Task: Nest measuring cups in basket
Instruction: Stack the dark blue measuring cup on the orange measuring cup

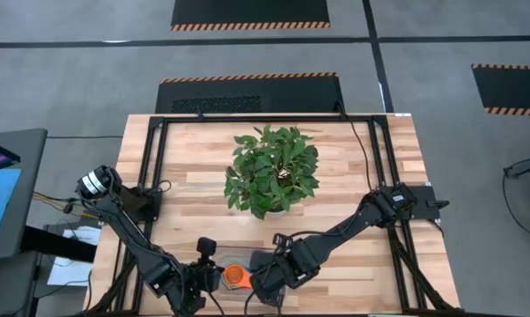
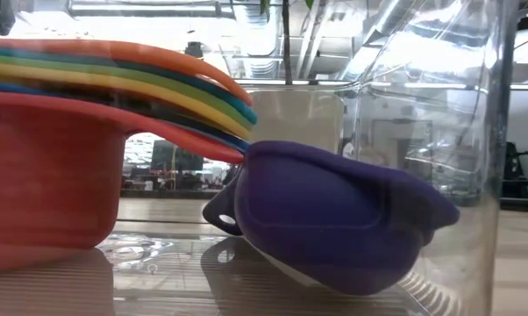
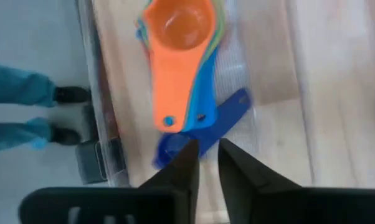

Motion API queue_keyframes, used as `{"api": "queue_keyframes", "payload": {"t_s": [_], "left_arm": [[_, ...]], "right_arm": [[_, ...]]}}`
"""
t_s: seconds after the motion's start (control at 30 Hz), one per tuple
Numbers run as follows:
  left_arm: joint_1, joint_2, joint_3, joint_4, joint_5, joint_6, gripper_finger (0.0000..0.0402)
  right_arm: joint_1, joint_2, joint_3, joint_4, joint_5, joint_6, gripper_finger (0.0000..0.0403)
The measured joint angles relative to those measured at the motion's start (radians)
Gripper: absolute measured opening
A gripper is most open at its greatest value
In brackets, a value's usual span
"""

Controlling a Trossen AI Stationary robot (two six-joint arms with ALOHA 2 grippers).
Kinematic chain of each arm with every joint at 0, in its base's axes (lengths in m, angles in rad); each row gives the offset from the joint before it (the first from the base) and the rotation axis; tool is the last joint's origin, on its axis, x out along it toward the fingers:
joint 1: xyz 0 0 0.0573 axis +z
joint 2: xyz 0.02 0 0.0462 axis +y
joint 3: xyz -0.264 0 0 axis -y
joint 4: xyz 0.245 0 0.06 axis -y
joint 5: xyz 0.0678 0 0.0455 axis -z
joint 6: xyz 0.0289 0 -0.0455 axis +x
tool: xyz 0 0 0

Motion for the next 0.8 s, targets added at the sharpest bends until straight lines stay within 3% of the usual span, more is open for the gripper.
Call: {"api": "queue_keyframes", "payload": {"t_s": [0.23,0.4,0.8], "left_arm": [[0.000,0.000,0.000,-0.083,-0.007,-0.059,0.0000],[0.000,0.000,0.000,-0.115,-0.007,-0.061,0.0000],[0.001,-0.050,-0.032,-0.234,-0.053,-0.070,0.0000]], "right_arm": [[-0.007,0.050,-0.001,0.002,-0.061,-0.006,0.0171],[-0.020,0.043,0.002,-0.010,-0.043,0.004,0.0216],[-0.018,0.095,-0.016,0.005,-0.094,0.060,0.0218]]}}
